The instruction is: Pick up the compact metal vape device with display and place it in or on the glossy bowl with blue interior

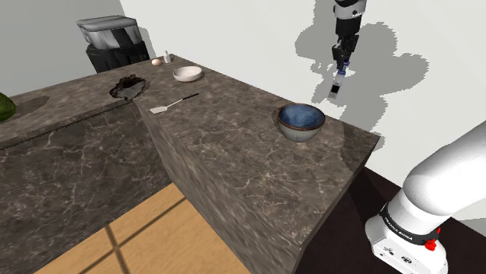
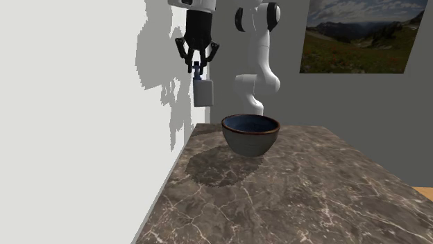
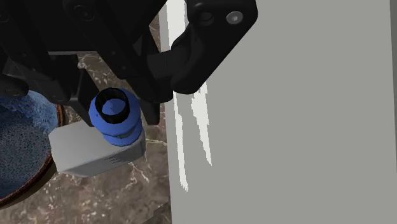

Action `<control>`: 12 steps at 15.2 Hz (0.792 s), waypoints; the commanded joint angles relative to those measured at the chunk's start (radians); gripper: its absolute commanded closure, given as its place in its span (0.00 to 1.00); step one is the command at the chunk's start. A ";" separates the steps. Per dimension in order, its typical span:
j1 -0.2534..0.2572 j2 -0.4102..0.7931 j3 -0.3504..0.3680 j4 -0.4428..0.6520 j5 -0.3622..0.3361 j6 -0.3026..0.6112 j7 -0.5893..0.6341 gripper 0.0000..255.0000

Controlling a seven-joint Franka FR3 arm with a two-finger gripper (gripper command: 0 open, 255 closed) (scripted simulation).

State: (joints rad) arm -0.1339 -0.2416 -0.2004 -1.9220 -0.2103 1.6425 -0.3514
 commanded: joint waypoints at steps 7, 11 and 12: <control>0.030 -0.001 0.048 0.084 0.015 -0.098 0.057 1.00; 0.067 0.005 0.109 0.127 0.036 -0.151 0.145 1.00; 0.077 0.009 0.124 0.141 0.041 -0.164 0.167 1.00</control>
State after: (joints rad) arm -0.0648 -0.2345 -0.0890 -1.7911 -0.1737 1.4900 -0.2037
